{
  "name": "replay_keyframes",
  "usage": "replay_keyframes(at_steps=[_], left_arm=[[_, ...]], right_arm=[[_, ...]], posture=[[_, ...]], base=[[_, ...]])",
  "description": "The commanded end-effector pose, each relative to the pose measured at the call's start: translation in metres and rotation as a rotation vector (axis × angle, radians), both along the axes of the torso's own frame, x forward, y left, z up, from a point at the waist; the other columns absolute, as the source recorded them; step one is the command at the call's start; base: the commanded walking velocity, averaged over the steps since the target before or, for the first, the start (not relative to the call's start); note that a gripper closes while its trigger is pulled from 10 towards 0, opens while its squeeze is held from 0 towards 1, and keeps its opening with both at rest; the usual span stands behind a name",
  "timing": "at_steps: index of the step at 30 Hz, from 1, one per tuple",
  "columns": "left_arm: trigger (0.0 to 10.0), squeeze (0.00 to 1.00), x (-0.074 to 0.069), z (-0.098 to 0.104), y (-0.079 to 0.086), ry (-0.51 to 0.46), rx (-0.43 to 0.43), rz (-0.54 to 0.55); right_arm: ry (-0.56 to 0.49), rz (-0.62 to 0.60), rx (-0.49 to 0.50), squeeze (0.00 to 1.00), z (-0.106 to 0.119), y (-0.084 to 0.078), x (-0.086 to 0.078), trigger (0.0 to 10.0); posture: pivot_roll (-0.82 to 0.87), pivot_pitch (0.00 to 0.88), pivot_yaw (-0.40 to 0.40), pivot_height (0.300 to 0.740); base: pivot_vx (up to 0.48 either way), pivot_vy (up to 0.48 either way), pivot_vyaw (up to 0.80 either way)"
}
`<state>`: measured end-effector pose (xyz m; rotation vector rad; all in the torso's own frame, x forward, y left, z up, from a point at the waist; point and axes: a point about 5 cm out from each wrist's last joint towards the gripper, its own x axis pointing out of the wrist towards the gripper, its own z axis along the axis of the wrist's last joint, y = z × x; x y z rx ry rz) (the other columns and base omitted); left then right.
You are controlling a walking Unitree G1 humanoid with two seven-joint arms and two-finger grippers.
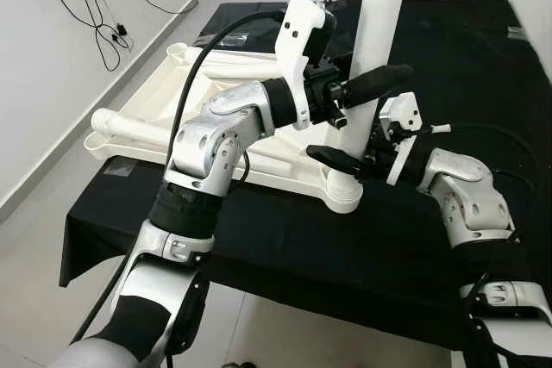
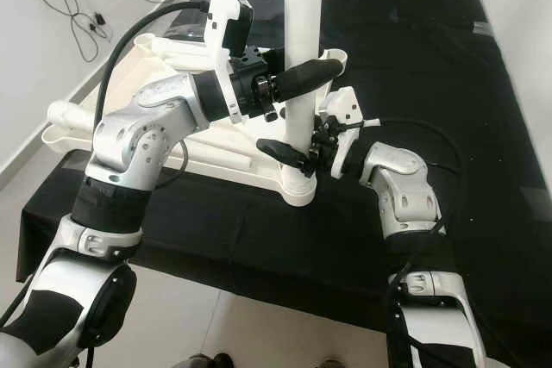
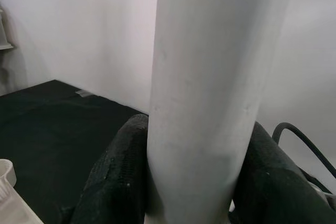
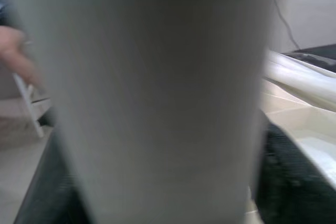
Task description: Building children table
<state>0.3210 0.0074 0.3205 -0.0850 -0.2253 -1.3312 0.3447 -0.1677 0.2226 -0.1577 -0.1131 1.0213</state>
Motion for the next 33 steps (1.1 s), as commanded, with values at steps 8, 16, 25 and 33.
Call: replay_keyframes(at_steps=[8, 16, 25, 33], left_arm=[[0.0, 1.00, -0.017, -0.013, -0.028, 0.073, 0.023, -0.171], [10.0, 0.00, 0.001, -0.005, -0.018, 0.117, -0.053, -0.010], [10.0, 0.00, 0.007, -0.012, 0.001, 0.126, -0.030, 0.069], [10.0, 0.00, 0.009, -0.013, -0.001, 0.120, -0.017, 0.083]], right_arm=[[-0.025, 0.046, -0.007, 0.00, -0.002, 0.023, 0.006, 0.0], [0.052, -0.367, 0.005, 0.00, -0.030, 0.022, 0.007, 0.0], [0.176, -1.024, 0.059, 0.00, -0.070, 0.007, -0.047, 0.0], [0.155, -1.037, 0.070, 0.00, -0.070, 0.008, -0.043, 0.0]], posture=[[-0.04, 0.169, 0.098, 0.740], [-0.04, 0.177, 0.074, 0.740], [-0.04, 0.181, 0.089, 0.740], [-0.04, 0.179, 0.092, 0.740]], base=[[0.000, 0.000, 0.00], [0.000, 0.000, 0.00], [0.000, 0.000, 0.00], [0.000, 0.000, 0.00]])
